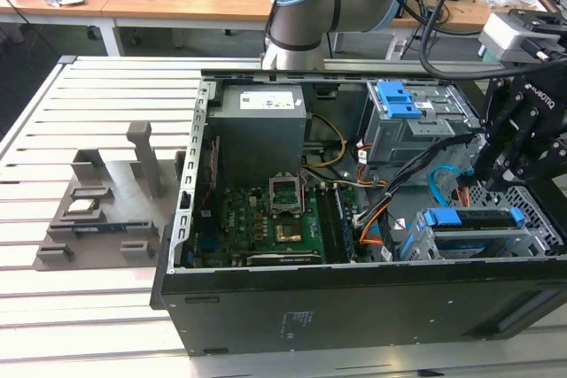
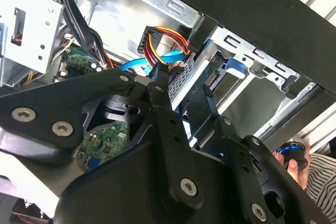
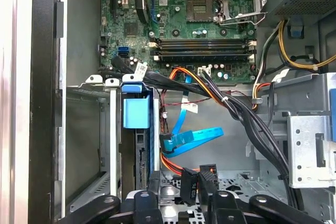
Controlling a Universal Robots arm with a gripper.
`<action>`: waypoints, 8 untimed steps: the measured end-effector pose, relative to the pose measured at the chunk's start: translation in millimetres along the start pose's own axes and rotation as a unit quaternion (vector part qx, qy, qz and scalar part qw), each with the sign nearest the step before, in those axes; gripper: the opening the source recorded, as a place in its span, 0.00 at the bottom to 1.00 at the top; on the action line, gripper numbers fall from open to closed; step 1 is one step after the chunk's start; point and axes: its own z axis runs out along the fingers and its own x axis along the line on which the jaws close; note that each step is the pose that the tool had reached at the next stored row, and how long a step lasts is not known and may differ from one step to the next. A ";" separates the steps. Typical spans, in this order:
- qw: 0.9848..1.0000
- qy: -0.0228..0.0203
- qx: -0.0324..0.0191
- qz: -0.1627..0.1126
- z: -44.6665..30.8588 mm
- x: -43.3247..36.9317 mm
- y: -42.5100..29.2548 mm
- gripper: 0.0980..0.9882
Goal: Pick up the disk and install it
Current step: 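Insert the first disk wire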
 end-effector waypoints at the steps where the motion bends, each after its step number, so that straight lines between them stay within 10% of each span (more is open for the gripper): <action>1: 1.000 0.000 0.000 0.000 0.0 0.0 0.0 0.36; 4: 1.000 0.000 0.000 0.000 0.0 0.0 0.0 0.08; 8: 1.000 0.000 0.000 0.000 0.0 0.0 0.0 0.08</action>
